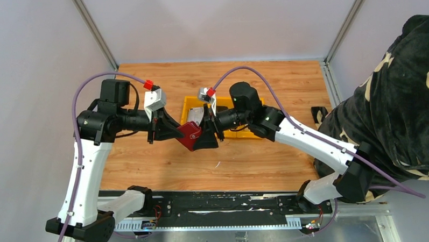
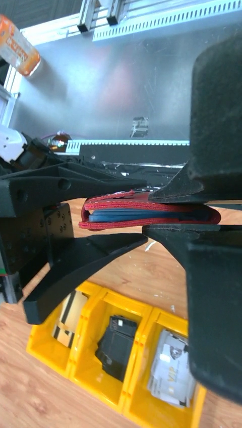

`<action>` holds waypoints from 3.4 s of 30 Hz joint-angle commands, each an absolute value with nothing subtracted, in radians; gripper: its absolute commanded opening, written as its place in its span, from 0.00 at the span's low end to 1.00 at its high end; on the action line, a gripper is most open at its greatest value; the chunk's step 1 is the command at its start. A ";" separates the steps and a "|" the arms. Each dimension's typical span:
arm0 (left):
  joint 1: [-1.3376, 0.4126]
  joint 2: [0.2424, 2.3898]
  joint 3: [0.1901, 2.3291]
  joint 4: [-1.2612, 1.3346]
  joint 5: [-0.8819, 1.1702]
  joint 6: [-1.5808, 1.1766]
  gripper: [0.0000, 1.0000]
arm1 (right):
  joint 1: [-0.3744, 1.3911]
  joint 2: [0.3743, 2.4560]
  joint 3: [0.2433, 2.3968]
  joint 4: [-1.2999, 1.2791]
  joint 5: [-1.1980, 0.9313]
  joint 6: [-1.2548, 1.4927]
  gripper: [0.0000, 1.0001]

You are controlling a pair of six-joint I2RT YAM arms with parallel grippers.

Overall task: Take the credit cards out of the card holder
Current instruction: Open the card holder.

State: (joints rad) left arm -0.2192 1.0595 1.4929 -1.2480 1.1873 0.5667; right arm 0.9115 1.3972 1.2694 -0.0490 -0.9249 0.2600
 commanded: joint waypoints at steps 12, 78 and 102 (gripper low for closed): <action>-0.219 0.920 1.413 -0.898 1.065 0.176 0.57 | 0.919 1.285 1.204 0.100 -0.822 0.334 0.05; -0.222 0.703 0.965 -0.329 0.594 -0.250 0.00 | 1.097 1.478 1.430 0.044 0.209 0.683 0.57; -0.225 0.678 0.989 -0.278 0.616 -0.298 0.00 | 1.104 1.556 1.493 -0.084 0.295 0.784 0.38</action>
State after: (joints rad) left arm -0.2115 0.7067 0.9672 -0.3592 0.5323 -0.2661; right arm 1.0908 1.5108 1.4651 -0.0265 0.2291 0.7738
